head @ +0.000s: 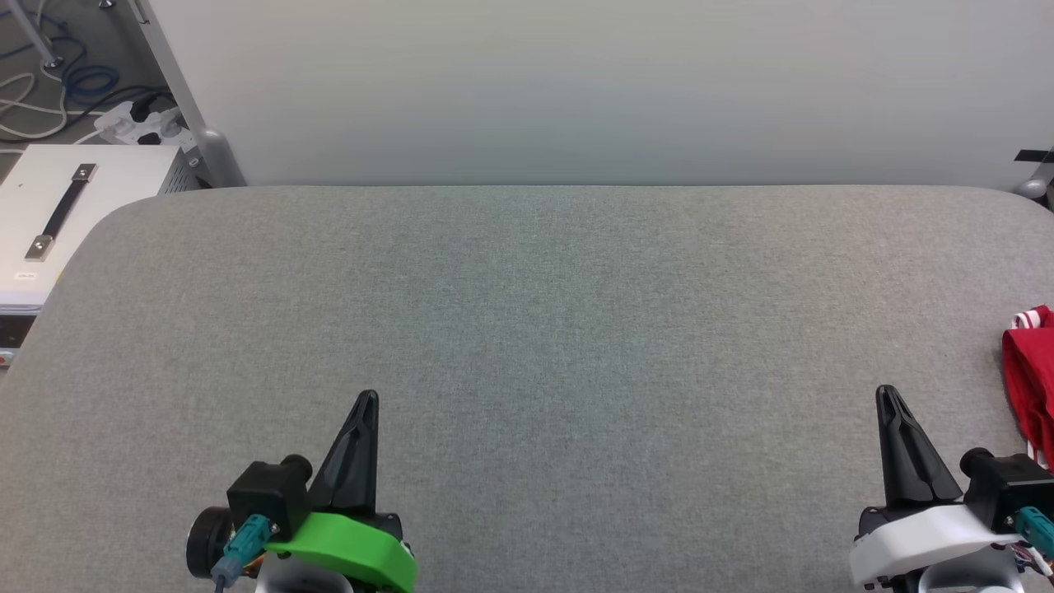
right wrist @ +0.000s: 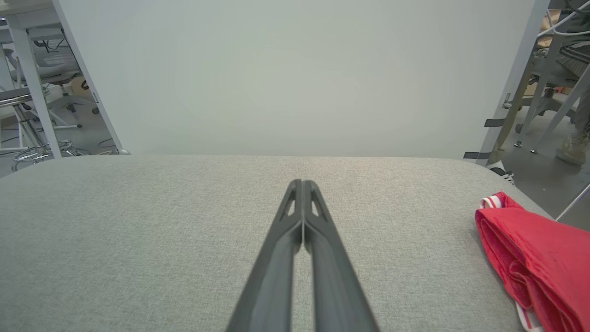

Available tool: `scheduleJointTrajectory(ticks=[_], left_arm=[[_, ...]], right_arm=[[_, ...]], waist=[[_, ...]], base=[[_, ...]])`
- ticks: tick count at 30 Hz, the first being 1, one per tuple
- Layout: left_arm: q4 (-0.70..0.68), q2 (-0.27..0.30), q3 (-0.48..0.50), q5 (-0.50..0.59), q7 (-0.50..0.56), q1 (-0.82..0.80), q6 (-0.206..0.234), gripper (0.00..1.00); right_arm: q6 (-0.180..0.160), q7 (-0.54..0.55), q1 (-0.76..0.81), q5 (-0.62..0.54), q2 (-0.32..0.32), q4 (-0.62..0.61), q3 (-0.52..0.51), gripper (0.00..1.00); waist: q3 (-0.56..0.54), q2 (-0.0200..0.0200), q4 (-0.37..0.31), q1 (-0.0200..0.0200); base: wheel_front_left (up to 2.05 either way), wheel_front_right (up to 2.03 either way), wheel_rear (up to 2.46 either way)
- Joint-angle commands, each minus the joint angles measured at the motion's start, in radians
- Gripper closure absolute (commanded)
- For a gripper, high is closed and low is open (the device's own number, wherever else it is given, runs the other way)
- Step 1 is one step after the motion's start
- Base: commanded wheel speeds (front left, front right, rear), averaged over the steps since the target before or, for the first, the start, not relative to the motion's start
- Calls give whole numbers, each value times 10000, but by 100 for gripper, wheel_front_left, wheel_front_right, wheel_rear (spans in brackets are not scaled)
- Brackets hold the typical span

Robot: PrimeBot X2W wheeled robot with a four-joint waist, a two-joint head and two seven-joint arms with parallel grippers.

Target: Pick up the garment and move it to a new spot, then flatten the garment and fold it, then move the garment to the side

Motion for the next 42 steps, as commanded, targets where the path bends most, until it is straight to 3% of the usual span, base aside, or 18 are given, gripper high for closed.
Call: scheduleJointTrajectory(ticks=[1, 42], left_arm=[[-52, -24, 29, 135, 63, -87, 63, 100], [-316, -53, 426, 958, 885, -228, 476, 100]], right_arm=[[-3, 51, -122, -125, 67, -62, 43, 100], [-7, 862, -318, -593, 236, -187, 263, 100]], waist=[[1, 0, -5, 0], [25, 0, -165, 0]], base=[[0, 0, 0], [0, 0, 0]])
